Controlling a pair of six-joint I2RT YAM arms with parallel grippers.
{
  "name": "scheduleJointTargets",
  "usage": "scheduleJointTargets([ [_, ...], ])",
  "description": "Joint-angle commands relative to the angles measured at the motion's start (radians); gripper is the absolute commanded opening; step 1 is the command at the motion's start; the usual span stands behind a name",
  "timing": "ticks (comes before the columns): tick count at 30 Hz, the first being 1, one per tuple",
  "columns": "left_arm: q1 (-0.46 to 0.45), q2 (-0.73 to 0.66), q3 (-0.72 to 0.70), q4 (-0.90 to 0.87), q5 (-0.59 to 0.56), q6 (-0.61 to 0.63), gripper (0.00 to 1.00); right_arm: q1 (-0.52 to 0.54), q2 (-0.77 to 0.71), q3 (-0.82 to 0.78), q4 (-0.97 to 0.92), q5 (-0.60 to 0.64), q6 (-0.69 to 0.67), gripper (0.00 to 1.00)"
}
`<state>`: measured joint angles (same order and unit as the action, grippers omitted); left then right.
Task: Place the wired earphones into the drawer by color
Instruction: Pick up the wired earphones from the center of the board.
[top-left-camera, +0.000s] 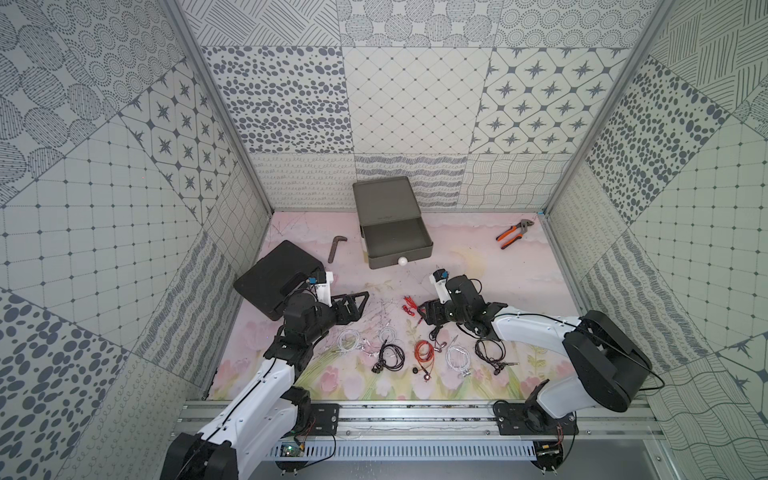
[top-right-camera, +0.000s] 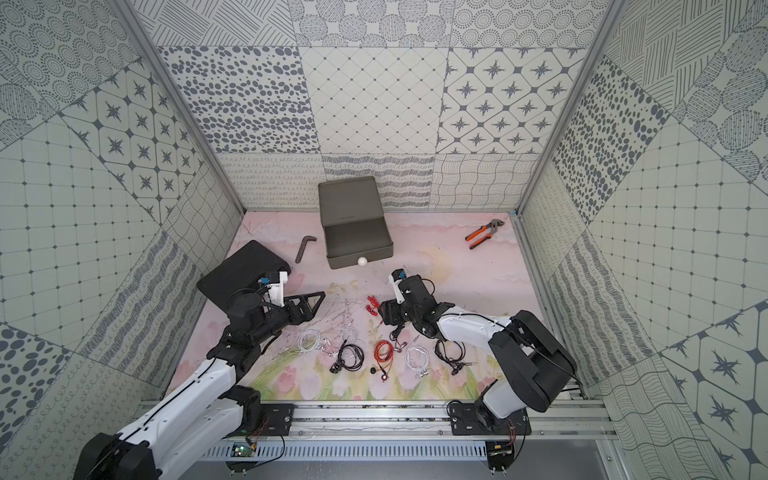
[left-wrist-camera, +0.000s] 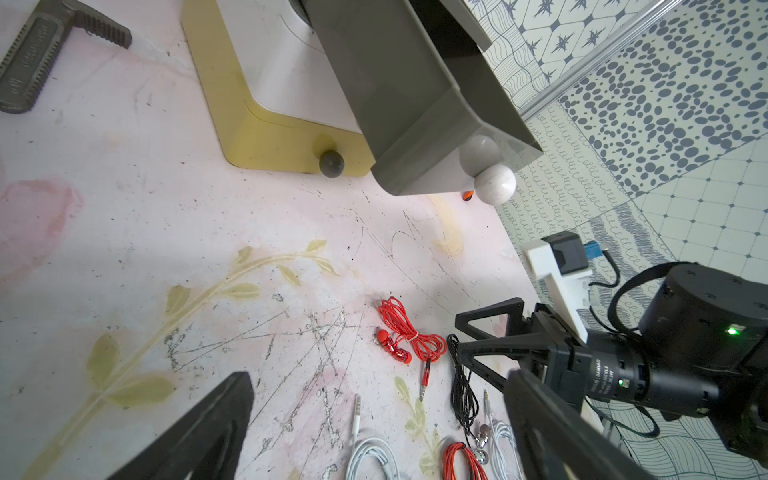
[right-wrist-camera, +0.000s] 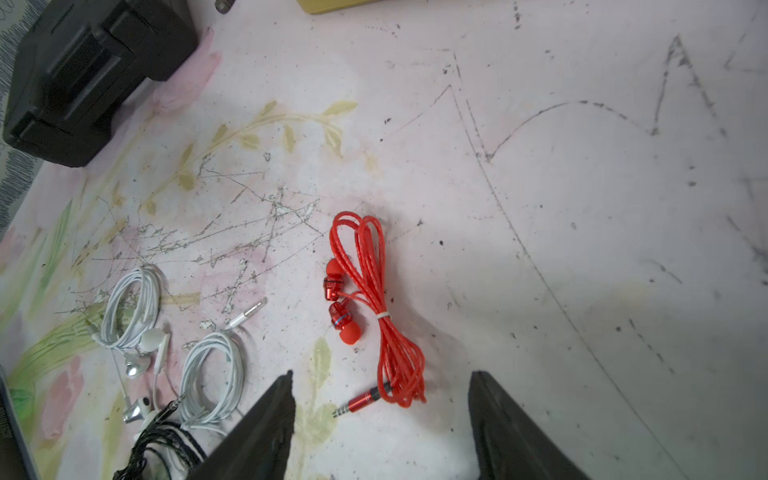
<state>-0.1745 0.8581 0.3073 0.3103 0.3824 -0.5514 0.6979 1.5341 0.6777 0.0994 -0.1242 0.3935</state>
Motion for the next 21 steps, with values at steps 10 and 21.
scheduleJointTargets([
  [10,-0.003,-0.002,0.015,0.045,-0.01,0.042,0.99,-0.021,0.121,0.004,0.153,-0.05,0.059,0.57],
  [21,-0.002,-0.003,0.014,0.041,-0.02,0.042,0.99,-0.033,0.162,0.017,0.155,-0.074,0.087,0.43],
])
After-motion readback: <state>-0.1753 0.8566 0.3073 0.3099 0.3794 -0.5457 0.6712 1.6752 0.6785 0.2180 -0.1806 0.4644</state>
